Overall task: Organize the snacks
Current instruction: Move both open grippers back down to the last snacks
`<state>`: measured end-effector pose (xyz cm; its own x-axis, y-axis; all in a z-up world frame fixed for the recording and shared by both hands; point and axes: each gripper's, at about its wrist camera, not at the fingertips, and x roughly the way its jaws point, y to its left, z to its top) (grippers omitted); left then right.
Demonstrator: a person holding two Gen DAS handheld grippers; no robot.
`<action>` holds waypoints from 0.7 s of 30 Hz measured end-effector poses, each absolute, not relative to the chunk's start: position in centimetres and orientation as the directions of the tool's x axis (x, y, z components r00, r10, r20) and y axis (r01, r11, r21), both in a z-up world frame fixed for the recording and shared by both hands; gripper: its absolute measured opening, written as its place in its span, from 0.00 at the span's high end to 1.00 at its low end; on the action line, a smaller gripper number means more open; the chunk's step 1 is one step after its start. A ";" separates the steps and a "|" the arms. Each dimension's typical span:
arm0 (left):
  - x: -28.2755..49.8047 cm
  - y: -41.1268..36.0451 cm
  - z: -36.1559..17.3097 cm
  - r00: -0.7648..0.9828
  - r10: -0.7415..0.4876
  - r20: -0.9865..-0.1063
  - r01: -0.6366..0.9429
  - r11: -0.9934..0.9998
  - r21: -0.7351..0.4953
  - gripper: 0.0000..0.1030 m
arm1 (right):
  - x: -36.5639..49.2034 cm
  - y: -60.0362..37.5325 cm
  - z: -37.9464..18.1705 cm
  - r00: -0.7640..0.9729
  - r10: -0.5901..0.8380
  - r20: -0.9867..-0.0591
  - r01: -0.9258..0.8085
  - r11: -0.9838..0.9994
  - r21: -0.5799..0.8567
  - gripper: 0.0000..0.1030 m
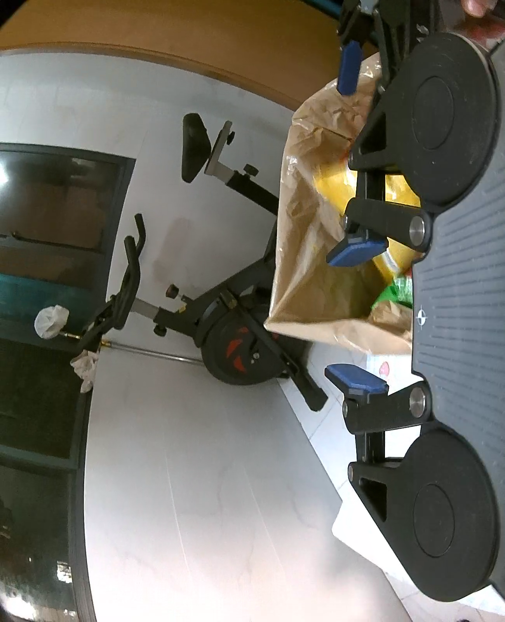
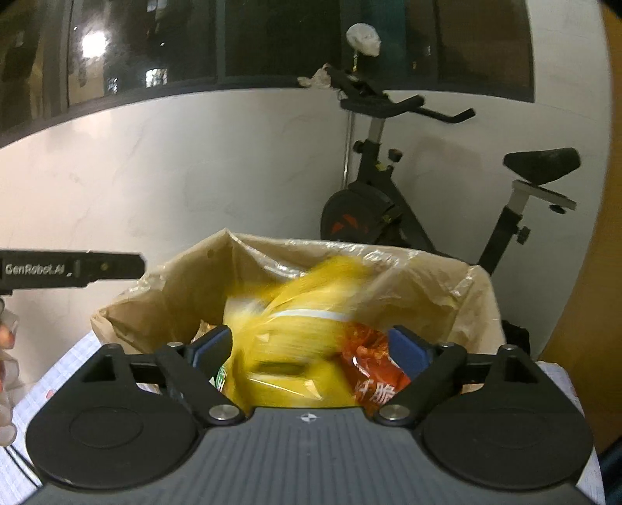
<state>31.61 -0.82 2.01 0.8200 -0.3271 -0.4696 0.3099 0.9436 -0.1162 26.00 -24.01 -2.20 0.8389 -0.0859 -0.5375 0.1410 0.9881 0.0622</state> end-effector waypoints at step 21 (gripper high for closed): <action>24.8 10.0 -2.4 0.797 -0.258 -0.546 0.230 0.966 -0.120 0.38 | 17.4 -17.4 -2.7 0.932 -0.017 -0.362 0.085 0.981 0.173 0.12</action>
<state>24.79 10.00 -2.44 0.7971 -0.2577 -0.5462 0.2301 0.9658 -0.1200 17.38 -17.35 -2.66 0.9322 -0.0167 -0.3616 0.0848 0.9812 0.1734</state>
